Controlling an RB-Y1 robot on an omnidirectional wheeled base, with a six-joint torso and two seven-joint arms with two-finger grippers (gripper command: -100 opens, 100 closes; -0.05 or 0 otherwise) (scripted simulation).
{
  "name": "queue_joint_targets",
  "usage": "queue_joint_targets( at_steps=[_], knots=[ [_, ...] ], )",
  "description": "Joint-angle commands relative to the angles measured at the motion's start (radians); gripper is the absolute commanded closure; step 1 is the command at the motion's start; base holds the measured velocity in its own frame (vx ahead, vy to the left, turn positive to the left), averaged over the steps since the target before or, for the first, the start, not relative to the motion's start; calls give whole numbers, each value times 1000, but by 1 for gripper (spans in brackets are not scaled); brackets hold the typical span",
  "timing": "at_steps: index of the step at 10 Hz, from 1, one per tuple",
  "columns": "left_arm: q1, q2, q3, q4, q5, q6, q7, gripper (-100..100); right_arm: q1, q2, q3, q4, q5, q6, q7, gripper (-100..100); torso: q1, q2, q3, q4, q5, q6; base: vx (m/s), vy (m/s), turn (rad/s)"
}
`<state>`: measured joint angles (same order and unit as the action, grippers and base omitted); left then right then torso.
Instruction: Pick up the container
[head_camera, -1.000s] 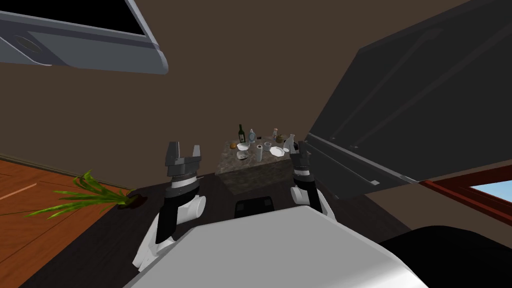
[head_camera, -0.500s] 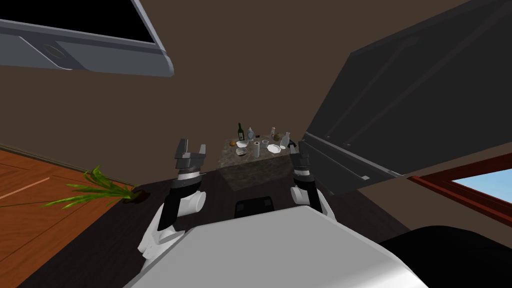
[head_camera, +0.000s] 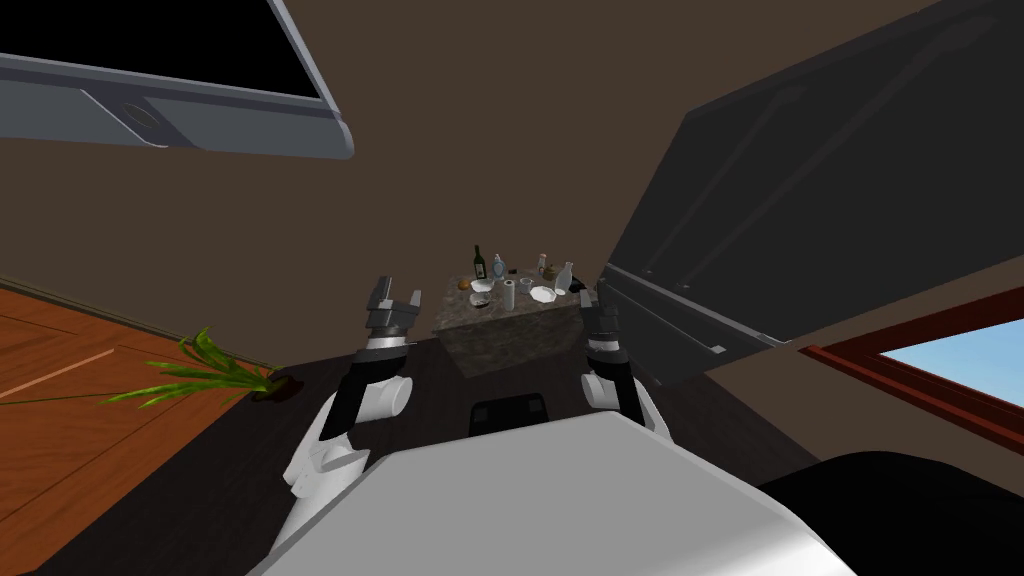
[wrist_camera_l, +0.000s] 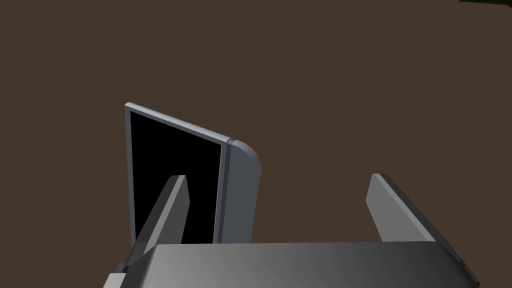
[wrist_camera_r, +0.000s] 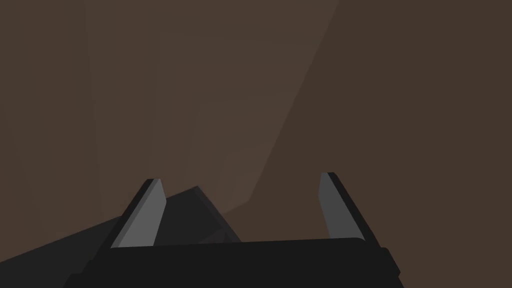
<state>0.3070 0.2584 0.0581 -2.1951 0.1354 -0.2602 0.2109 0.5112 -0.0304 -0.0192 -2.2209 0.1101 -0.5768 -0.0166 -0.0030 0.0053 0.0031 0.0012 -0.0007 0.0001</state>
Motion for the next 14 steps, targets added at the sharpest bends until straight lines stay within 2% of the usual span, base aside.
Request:
queue_joint_targets(
  at_steps=[1, 3, 4, 7, 8, 9, 10, 11, 14],
  knots=[
    [-10, 11, 0, 10, 9, 28, 12, -100, 0, 0, 0, 0, 0, 0, 0, 0, 0, 0, 0, 0, 0, 0, -74, -41, -3],
    [-48, 51, -7, 40, 43, 96, 55, -100, 0, 0, 0, 0, 0, 0, 0, 0, 1, -1, 0, 0, 0, 0, -77, -48, -10],
    [-48, 51, -7, 40, 43, 120, 55, -100, 0, 0, 0, 0, 0, 0, 0, 0, -1, 0, 0, 0, 0, 0, -52, -53, -1],
    [-85, 89, -17, 71, 76, 199, 98, -100, 0, 0, 0, 0, 0, 0, 0, 0, 1, -3, -2, -1, 0, 0, -34, -43, -8],
    [-85, 89, -17, 71, 76, 215, 98, -100, 0, 0, 0, 0, 0, 0, 0, 0, 0, -4, -2, -1, 0, 0, -26, -39, -6],
    [-103, 108, -22, 87, 92, 249, 120, -100, 0, 0, 0, 0, 0, 0, 0, 0, 0, -4, -2, -1, 0, 0, -32, -35, -13],
    [-103, 108, -22, 87, 92, 263, 120, -100, 0, 0, 0, 0, 0, 0, 0, 0, 1, -4, -2, -1, 0, 0, -26, -38, -7],
    [-120, 127, -28, 103, 108, 292, 141, -100, 0, 0, 0, 0, 0, 0, 0, 0, 1, -4, -2, -1, 0, 0, -27, -53, -13],
    [-136, 145, -35, 119, 123, 360, 163, -100, 0, 0, 0, 0, 0, 0, 0, 0, 0, -5, -3, -1, 0, 0, -11, -44, -9]
  ],
)
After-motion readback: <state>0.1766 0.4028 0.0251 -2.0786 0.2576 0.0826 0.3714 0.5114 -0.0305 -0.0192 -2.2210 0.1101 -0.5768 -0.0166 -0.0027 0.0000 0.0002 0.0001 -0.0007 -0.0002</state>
